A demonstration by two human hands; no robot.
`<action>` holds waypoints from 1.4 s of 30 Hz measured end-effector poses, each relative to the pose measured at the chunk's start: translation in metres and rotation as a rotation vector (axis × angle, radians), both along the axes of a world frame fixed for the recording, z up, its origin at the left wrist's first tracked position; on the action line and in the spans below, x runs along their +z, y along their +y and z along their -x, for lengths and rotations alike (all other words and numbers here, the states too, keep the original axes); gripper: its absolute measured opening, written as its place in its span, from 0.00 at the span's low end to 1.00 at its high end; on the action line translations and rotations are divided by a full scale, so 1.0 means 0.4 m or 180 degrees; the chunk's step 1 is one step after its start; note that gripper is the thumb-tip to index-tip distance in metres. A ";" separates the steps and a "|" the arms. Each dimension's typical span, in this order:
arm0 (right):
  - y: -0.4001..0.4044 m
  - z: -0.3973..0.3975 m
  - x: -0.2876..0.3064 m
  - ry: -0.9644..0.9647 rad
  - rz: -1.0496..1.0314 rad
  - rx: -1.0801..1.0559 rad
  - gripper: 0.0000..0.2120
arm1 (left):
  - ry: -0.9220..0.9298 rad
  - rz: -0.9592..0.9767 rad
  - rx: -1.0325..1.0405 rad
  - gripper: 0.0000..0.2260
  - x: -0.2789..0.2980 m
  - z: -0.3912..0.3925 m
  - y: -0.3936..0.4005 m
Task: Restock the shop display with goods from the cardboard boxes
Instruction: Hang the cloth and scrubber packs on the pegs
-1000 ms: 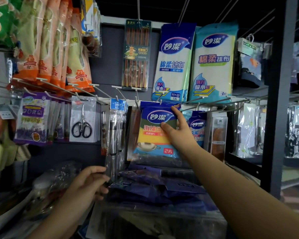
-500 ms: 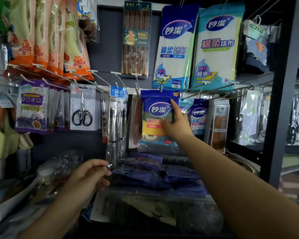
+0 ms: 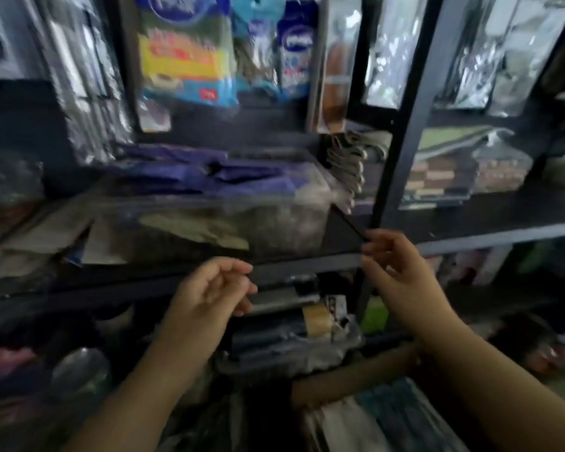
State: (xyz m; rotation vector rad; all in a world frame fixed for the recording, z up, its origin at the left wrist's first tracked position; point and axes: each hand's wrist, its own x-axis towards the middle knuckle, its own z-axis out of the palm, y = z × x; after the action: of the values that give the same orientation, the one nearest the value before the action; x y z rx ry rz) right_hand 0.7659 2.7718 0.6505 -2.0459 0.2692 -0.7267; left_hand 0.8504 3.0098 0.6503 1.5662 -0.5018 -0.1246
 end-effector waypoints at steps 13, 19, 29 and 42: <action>-0.255 0.484 -0.573 0.2474 -0.0951 -0.0954 0.14 | 0.1756 -0.1345 -0.0985 0.05 -0.509 0.304 -0.318; -0.374 0.476 -0.725 0.3639 -0.1039 -0.0614 0.26 | 0.2144 -0.1759 -0.0997 0.05 -0.629 0.331 -0.418; -0.502 0.231 -0.994 0.4011 -0.0774 -0.0704 0.44 | 0.2343 -0.2169 -0.0504 0.06 -0.824 0.287 -0.502; -0.607 0.163 -1.156 0.4218 -0.0582 -0.0885 0.27 | 0.2705 -0.2212 -0.0417 0.06 -0.935 0.265 -0.554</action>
State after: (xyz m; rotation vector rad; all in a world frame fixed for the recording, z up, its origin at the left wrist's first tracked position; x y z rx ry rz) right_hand 0.7008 2.5290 0.1881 -2.0282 1.3066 0.6041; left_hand 0.7445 2.7881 0.2762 1.9452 0.1464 -1.1071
